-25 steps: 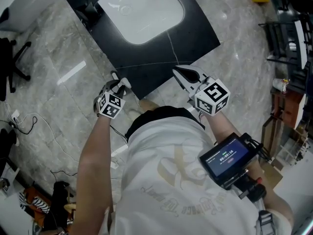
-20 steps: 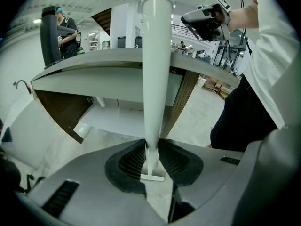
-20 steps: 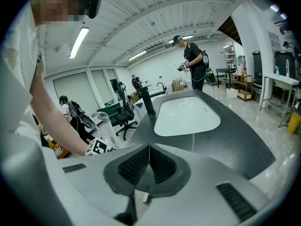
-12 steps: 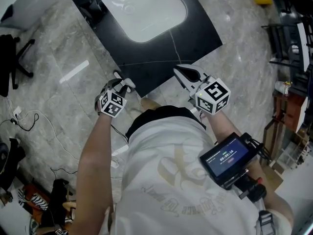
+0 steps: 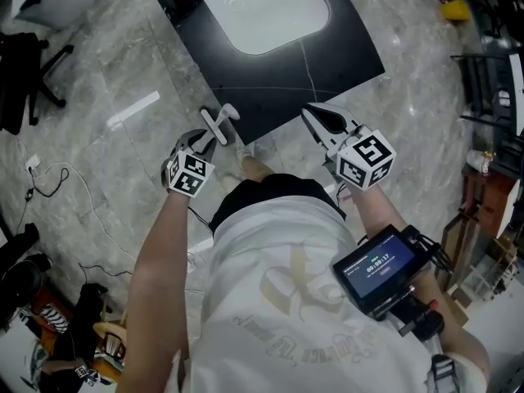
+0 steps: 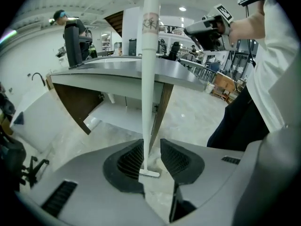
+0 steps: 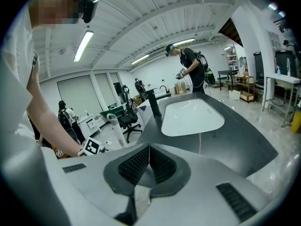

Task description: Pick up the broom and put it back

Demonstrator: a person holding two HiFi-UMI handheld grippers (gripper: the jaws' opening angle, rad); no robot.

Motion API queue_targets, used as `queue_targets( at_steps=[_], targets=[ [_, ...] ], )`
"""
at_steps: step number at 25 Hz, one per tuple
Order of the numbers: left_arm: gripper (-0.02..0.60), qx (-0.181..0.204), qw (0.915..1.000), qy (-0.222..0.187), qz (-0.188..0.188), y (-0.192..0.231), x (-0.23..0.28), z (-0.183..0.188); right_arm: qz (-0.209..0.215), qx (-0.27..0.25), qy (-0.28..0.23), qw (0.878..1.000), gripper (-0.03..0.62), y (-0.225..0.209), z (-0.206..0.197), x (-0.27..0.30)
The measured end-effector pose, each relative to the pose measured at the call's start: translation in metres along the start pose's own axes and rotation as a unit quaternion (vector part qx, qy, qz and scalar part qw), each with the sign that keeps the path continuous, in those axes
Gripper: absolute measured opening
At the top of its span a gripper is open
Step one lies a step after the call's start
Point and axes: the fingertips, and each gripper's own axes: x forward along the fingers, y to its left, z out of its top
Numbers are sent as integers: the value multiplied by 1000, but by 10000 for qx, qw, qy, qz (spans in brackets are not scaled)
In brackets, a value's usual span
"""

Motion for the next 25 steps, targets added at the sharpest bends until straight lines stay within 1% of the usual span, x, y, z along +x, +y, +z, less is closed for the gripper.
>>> queue_targets(
  at_steps=[4, 8, 11, 17, 22, 23, 25],
  targets=[
    [118, -264, 9991, -307, 141, -13, -26, -1, 66, -19, -90, 9999, 18, 20, -5, -1],
    [117, -347, 9966, -650, 368, -29, -62, 1, 215, -155, -215, 9994, 18, 54, -7, -10],
    [117, -375, 9943, -839, 537, -35, -82, 6, 322, -206, -282, 9989, 18, 66, -9, -13],
    [117, -501, 9881, -1221, 788, -50, -120, 17, 607, -401, -381, 9966, 18, 93, -12, -11],
    [115, -824, 9794, -1623, 879, -66, -142, 27, 807, -548, -480, 9941, 18, 106, -10, -4],
    [101, -897, 9768, -1728, 894, -68, -147, 29, 853, -582, -504, 9934, 18, 109, -9, -3],
    [43, -1017, 9707, -1962, 938, -72, -159, 34, 976, -689, -560, 9913, 18, 116, -7, -1]
  ],
)
